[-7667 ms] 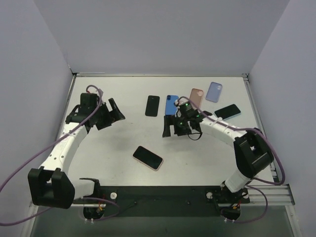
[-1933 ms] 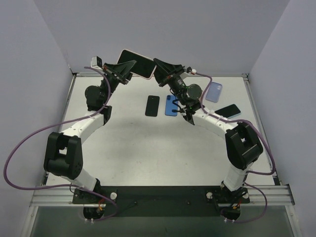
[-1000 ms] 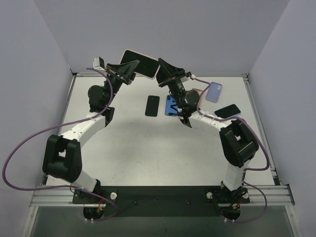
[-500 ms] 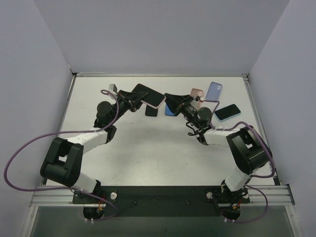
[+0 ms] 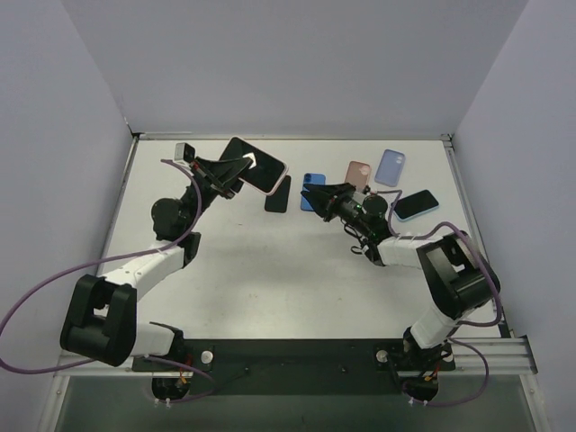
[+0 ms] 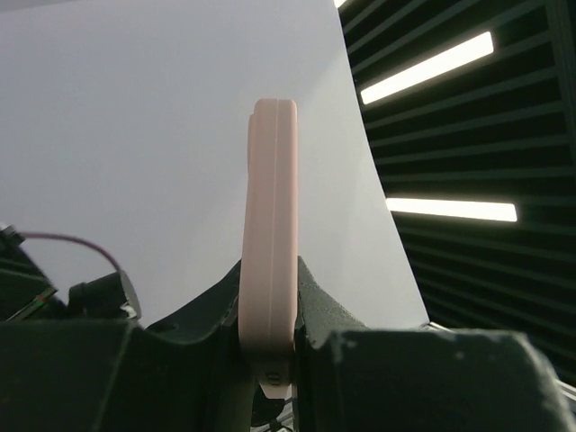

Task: Take the phone out of the phone case
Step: Remove the phone case from the phone.

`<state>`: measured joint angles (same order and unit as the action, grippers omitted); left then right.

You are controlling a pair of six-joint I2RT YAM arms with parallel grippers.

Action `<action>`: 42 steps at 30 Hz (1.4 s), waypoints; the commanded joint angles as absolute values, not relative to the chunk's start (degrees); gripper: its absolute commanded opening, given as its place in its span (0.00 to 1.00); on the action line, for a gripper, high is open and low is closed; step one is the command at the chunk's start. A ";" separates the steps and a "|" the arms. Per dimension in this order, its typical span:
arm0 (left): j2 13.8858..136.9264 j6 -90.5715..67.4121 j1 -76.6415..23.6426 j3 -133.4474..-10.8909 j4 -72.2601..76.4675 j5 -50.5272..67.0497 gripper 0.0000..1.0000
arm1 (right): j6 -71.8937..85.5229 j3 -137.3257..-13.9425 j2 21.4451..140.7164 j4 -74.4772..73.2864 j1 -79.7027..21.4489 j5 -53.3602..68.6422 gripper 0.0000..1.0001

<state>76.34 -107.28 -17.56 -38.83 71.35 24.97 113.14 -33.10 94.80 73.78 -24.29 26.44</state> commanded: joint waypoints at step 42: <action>79.72 -108.54 -17.49 -39.20 95.36 25.58 0.00 | 97.38 -47.20 85.79 85.60 -26.72 37.27 0.42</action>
